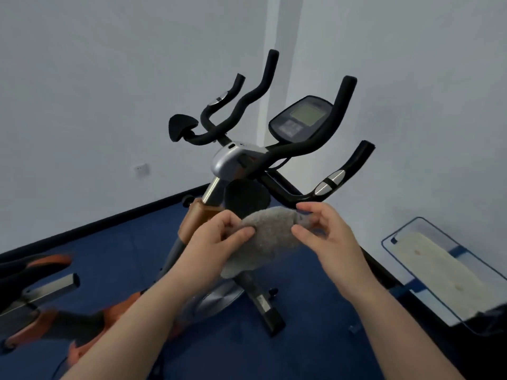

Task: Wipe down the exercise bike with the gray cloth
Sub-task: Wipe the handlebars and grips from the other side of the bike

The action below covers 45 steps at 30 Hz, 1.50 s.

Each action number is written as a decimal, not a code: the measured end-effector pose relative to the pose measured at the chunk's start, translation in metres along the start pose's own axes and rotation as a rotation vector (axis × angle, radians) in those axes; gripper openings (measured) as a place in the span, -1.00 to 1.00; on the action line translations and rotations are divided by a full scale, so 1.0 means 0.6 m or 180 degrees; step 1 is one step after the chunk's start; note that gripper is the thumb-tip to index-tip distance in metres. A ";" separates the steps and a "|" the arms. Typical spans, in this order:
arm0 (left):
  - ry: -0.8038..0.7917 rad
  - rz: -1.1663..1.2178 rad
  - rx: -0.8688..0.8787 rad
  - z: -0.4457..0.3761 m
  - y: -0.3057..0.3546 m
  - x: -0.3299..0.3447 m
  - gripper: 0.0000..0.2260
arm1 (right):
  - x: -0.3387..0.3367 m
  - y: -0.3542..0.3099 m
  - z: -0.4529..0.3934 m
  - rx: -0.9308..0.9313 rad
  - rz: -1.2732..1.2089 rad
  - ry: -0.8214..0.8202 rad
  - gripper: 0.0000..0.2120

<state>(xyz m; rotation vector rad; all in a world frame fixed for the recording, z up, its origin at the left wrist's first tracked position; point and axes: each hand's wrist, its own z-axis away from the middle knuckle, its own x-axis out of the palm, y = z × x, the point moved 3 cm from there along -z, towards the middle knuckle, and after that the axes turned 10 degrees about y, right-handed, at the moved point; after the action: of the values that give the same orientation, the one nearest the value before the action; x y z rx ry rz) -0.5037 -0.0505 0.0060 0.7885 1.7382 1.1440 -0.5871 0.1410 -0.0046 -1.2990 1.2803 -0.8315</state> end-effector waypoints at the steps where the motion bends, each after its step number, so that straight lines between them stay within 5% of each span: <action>1: -0.0162 -0.0042 0.0007 0.002 -0.003 -0.014 -0.87 | 0.004 -0.004 0.007 -0.0057 0.0106 0.0017 -0.72; 7: -0.0713 -0.0183 0.0062 -0.004 -0.032 -0.089 -0.86 | 0.029 -0.034 0.059 -0.0349 0.1033 0.0072 -0.89; 12: -0.1050 -0.0211 0.0240 -0.011 -0.042 -0.120 -0.67 | 0.043 -0.053 0.119 -0.0132 0.0778 0.0451 -0.83; 20: -0.1300 -0.0528 0.0632 0.018 -0.046 -0.124 -0.84 | 0.045 -0.086 0.168 -0.0064 0.0603 0.0799 -0.91; 27: -0.1455 -0.0130 0.0636 0.035 -0.027 -0.126 -0.72 | 0.025 -0.097 0.191 -0.0096 0.1178 0.0127 -0.73; 35: -0.1353 0.0243 0.0251 0.049 -0.008 -0.068 -0.76 | -0.023 -0.107 0.214 0.0013 0.1060 0.0403 -0.90; 45: -0.0980 0.0565 -0.0777 0.073 -0.030 -0.003 -0.74 | -0.066 -0.109 0.222 0.0153 0.0340 0.0040 -0.67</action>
<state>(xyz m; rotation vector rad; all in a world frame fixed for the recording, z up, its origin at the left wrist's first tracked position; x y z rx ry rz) -0.4638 -0.0424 -0.0180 0.9260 1.2685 1.2512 -0.4524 0.1970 0.0428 -1.1787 1.3199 -0.7914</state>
